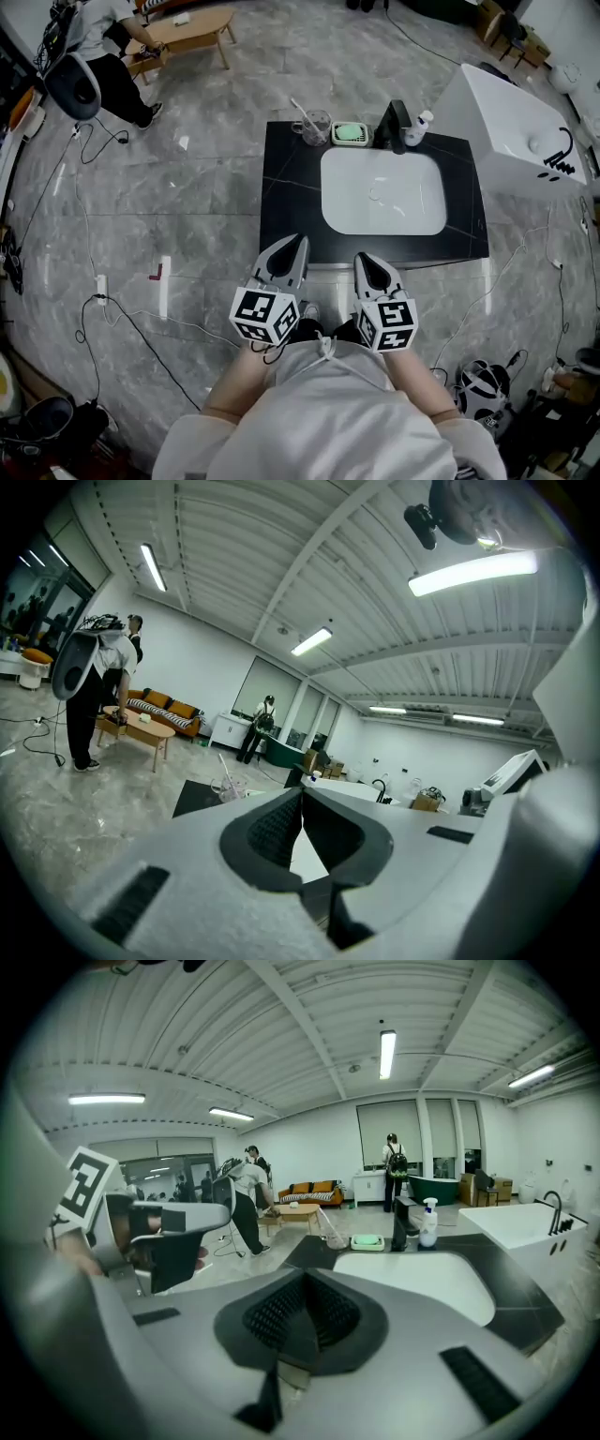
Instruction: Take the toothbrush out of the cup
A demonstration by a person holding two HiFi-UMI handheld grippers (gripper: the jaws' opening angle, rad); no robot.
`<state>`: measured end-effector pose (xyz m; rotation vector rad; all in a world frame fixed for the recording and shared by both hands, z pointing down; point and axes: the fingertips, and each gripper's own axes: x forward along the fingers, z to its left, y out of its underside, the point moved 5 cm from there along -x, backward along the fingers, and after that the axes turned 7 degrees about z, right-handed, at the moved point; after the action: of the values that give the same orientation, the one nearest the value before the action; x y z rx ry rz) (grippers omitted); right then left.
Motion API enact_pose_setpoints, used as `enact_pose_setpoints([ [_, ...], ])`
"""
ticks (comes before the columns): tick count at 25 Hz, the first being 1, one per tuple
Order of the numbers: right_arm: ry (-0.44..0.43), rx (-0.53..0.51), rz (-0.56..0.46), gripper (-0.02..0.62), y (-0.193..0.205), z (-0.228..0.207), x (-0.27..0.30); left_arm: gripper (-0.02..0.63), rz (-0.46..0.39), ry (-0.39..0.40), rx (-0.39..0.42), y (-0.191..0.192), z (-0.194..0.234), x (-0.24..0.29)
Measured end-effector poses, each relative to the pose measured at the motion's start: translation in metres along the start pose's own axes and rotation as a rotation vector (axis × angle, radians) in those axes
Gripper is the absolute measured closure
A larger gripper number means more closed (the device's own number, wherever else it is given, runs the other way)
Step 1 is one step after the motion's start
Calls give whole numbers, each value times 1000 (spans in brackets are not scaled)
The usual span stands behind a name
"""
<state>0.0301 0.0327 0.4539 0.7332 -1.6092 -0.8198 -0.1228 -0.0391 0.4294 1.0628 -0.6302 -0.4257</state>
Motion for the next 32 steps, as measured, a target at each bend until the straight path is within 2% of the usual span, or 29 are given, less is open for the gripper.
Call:
enact_pose_setpoints([
  [6,5,15,-3,569,-20,-22,31,588,32,10,-10,-3,14,33],
  [13,-58,-2,-3,569,-55,-52,85,588,40,-55,3,-22,42,79],
  [24,-148,-41,19,569,-113,-105,165,588,45,-141,-25,-62,86,168],
  [29,-172,-45,22,569,-136,-120,197,588,54,-167,-8,-76,109,206],
  [32,-192,-43,21,569,-147,-129,216,588,64,-188,46,-82,121,230],
])
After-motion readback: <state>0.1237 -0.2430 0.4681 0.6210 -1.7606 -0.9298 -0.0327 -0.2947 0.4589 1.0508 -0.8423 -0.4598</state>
